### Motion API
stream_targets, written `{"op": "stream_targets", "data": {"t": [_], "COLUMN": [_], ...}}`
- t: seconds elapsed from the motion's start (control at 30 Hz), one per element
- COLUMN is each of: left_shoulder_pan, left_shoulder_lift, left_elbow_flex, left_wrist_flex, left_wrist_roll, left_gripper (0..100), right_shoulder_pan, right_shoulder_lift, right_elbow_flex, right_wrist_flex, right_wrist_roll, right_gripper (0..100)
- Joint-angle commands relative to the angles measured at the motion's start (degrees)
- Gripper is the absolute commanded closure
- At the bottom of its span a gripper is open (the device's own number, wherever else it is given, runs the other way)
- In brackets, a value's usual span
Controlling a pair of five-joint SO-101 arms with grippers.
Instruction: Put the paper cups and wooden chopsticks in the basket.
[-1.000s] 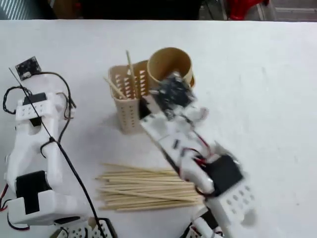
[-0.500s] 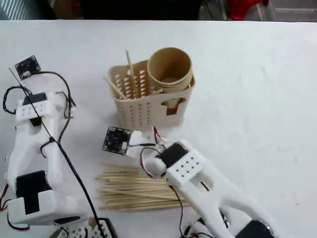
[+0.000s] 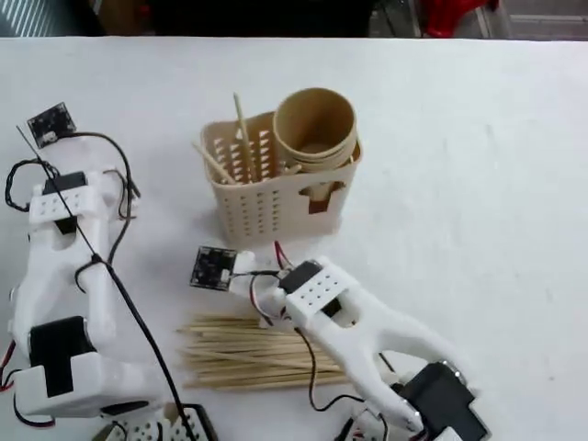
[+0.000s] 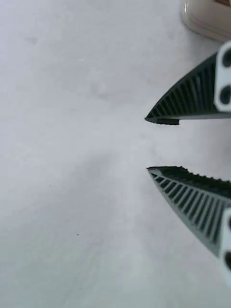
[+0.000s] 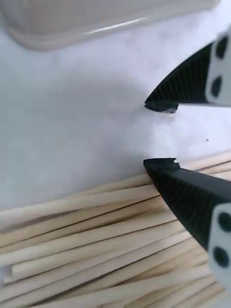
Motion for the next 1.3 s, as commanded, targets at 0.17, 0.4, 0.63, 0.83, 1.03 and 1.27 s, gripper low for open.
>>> {"op": "stream_targets", "data": {"t": [0.17,0.4,0.63,0.83,1.03,1.27], "left_shoulder_pan": [-0.3,-0.3,-0.3,-0.3,-0.4,-0.3], "left_shoulder_lift": [-2.7,-2.7,-2.7,-2.7,-2.7,-2.7], "left_elbow_flex": [-0.3,-0.4,-0.4,-0.4,-0.4,-0.4], "left_wrist_flex": [-1.0,-1.1,-1.1,-0.8,-0.8,-1.1], "left_wrist_roll": [0.3,0.3,0.3,0.3,0.3,0.3], "left_gripper": [84,84,84,84,84,84], "right_shoulder_pan": [0.1,-0.7,-2.9,-2.8,-2.5,2.2], "right_shoulder_lift": [-1.3,-14.5,-16.0,-8.0,-1.5,-2.2], "right_elbow_flex": [-0.6,1.8,6.0,3.3,1.0,-0.4], "right_wrist_flex": [1.0,9.1,8.9,7.0,4.6,3.6], "right_wrist_roll": [0.7,4.1,6.9,6.9,6.9,6.9], "right_gripper": [82.6,82.7,82.8,82.8,87.8,97.8]}}
